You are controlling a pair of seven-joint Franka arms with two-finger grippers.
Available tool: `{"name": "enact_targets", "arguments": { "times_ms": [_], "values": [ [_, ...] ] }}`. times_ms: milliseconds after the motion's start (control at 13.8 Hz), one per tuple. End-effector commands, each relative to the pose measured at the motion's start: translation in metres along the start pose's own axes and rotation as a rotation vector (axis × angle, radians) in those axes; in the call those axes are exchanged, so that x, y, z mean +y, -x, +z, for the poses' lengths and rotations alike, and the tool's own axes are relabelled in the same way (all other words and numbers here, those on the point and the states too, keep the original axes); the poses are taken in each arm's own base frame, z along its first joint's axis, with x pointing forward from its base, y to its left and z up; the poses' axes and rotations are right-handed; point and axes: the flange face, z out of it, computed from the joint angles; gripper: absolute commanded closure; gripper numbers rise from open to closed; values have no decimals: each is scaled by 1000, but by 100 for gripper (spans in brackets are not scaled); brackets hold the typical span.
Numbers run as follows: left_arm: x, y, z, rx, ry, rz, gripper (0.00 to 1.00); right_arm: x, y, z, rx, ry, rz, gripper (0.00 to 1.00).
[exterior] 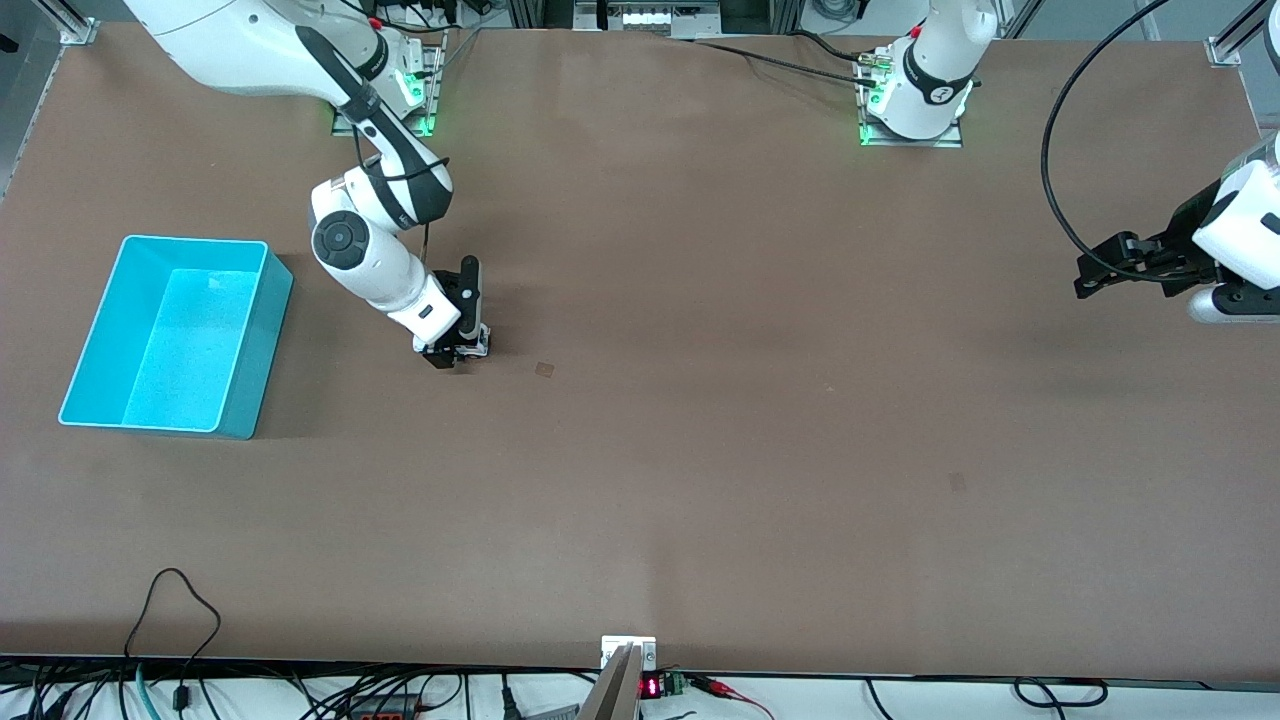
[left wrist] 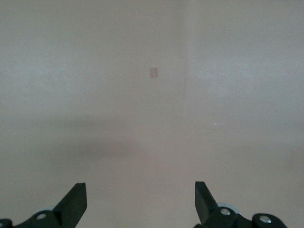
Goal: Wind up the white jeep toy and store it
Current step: 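Lift the jeep with the right gripper and carry it over the cyan bin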
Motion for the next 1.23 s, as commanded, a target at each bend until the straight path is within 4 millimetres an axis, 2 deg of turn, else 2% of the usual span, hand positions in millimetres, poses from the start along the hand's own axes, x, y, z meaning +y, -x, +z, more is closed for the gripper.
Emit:
{"name": "enact_targets", "arguments": {
  "times_ms": [0, 145, 361, 650, 723, 1012, 1156],
  "values": [
    [-3, 5, 1, 16, 24, 8, 0, 5, -2, -3, 2, 13, -5, 29],
    [-4, 5, 0, 13, 24, -2, 0, 5, -2, -3, 1, 13, -3, 69],
    [-12, 4, 1, 15, 25, -14, 0, 12, -7, -20, -8, 48, -22, 89],
    [-9, 4, 2, 15, 27, -9, 0, 18, -6, -53, -11, 97, 19, 91],
    [-9, 4, 1, 13, 27, -8, 0, 22, 1, -68, -18, 116, 91, 91],
    [-9, 5, 1, 9, 25, -1, 0, 16, 5, -133, -86, 130, 348, 88],
    [-10, 5, 1, 3, 23, 2, 0, 17, 19, -159, -96, 162, 464, 88]
  ]
}}
